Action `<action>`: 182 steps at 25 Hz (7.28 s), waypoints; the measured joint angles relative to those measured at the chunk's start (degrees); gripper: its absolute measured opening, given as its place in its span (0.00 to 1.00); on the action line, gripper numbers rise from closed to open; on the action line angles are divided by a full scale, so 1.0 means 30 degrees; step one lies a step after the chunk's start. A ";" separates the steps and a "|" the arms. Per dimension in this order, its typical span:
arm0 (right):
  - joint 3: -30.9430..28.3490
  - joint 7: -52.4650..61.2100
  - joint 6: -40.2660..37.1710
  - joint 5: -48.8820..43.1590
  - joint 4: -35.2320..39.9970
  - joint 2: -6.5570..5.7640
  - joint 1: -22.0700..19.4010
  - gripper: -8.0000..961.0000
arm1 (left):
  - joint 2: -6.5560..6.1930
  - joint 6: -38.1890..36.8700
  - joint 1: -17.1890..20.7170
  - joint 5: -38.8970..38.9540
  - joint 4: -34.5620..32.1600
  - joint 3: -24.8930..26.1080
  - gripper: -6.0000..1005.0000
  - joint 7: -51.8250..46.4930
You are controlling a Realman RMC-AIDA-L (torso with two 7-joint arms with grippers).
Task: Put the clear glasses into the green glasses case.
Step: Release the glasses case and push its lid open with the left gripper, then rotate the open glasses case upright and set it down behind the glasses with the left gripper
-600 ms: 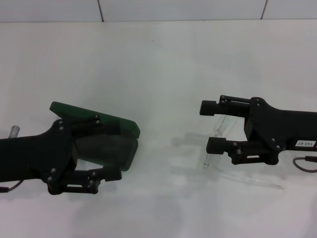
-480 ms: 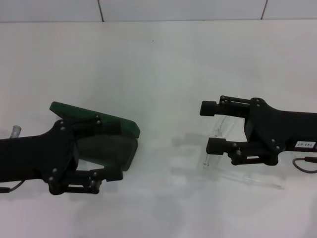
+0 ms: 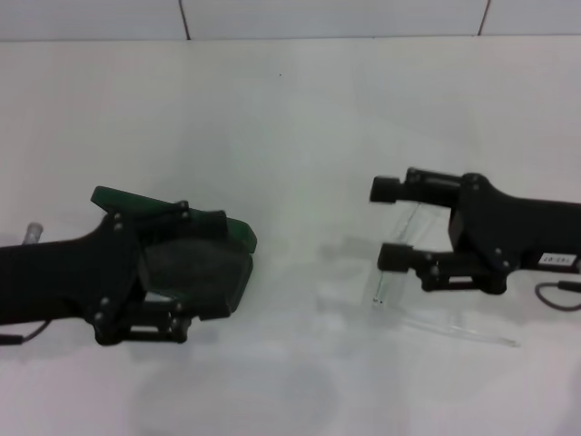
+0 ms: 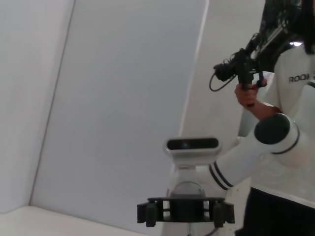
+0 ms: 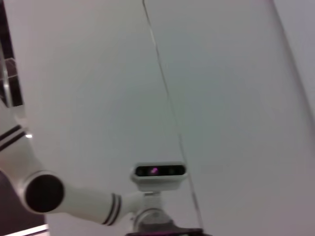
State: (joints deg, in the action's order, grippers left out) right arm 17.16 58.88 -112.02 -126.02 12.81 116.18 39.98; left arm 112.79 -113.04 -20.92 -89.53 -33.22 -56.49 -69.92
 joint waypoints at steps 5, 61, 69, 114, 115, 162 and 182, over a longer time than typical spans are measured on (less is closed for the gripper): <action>-0.0075 -0.0570 0.0717 0.2353 0.1104 -0.0179 -0.1360 0.82 | 0.0085 0.0299 -0.0061 0.0041 -0.1899 0.1298 0.84 -0.0563; 0.0152 -0.1018 0.1280 0.7407 0.2131 -0.0202 -0.5854 0.81 | 0.2245 0.8096 -0.5809 -2.0826 -1.0680 -0.2408 0.75 -0.7890; 0.0169 -0.1028 0.1308 0.7406 0.2064 -0.0178 -0.5914 0.81 | 0.2314 0.7716 -0.5607 -1.9728 -1.1502 -0.2930 0.55 -0.8169; 0.0168 -0.1523 0.1187 0.7141 0.1195 -0.0204 -0.6440 0.81 | 0.2334 0.7494 -0.3120 -1.7528 -1.6677 -0.4877 0.51 -1.1296; 0.0169 -0.1524 0.1205 0.7141 0.1196 -0.0205 -0.6440 0.81 | 0.2335 0.7756 -0.3237 -1.7955 -1.6262 -0.5180 0.51 -1.1299; -0.0095 -0.2376 0.1159 1.0457 0.1203 -0.0257 -0.7819 0.81 | 0.2368 1.1737 -0.3290 -2.0109 -1.8516 -1.3640 0.05 -1.8353; -0.0096 -0.3717 0.0143 1.1863 0.0212 -0.0364 -0.9460 0.81 | 0.2542 1.7104 -0.5765 -2.0073 -1.5083 -1.8077 0.06 -1.8579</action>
State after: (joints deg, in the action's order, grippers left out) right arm 16.87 47.73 -111.60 -90.43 13.45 115.09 11.59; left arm 120.42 -61.73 -38.22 -149.75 -78.47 -110.72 -125.65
